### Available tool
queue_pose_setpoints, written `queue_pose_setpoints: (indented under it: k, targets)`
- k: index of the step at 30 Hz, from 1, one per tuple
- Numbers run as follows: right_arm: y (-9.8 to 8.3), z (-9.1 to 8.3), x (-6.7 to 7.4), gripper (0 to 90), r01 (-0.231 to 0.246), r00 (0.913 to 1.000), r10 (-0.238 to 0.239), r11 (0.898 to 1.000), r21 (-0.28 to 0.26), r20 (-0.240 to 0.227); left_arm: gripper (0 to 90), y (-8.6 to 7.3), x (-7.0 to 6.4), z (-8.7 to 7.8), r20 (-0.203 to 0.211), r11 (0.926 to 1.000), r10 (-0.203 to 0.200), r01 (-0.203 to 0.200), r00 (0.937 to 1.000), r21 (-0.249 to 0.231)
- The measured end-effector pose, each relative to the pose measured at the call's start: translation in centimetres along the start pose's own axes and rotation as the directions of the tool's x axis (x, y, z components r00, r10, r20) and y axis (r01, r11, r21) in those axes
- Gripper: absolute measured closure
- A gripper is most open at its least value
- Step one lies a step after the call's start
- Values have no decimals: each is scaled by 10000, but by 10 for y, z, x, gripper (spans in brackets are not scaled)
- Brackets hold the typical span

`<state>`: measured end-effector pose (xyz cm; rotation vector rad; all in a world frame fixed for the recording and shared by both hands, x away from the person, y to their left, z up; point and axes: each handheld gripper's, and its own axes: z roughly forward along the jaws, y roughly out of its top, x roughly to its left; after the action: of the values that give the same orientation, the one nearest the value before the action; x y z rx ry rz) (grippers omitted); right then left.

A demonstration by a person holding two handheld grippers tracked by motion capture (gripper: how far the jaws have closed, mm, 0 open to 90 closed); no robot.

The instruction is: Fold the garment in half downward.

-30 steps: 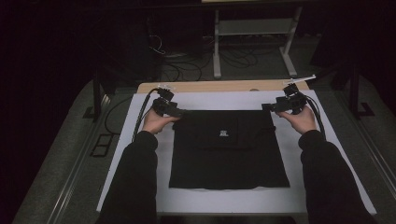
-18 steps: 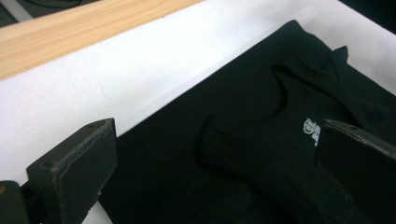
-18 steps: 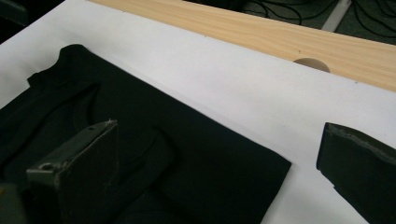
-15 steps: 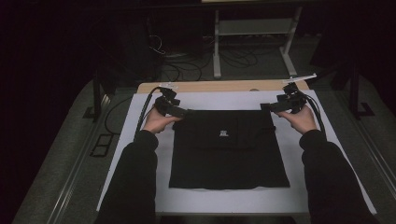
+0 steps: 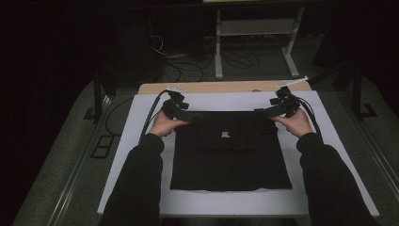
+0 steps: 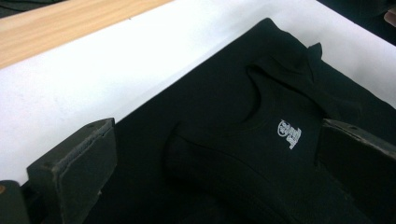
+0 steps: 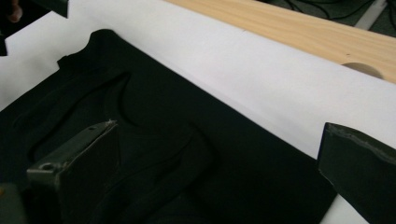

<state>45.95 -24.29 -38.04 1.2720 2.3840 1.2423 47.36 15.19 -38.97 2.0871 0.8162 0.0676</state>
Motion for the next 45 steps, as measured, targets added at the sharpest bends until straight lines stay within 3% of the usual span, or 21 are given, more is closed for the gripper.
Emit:
queue_pose_setpoints:
  k: [11, 19, 25, 34, 45]
  targets:
    - [-5, 17, 7, 0, 203, 9994, -188, 9984, 519, -298, 0, -5, 0, 18, 259, 9997, -147, 143, 9996, 176]
    - [-9, 28, 10, 0, 192, 9986, -154, 9969, 767, -496, 0, -10, 4, 23, 466, 9982, -514, 499, 9976, 332]
    - [-12, 40, 14, 2, 246, 9977, -180, 9945, 1022, -650, 0, -12, 6, 27, 564, 9968, -492, 454, 9972, 662]
    - [-17, 52, 17, 87, 173, 9967, -73, 9921, 1245, -803, 67, -15, 9, 29, 574, 9941, -727, 677, 9957, 842]
    - [-17, 56, 15, 225, -119, 9983, 175, 9948, 1012, -550, 199, -17, 17, 30, 351, 9923, -1184, 1170, 9923, 404]
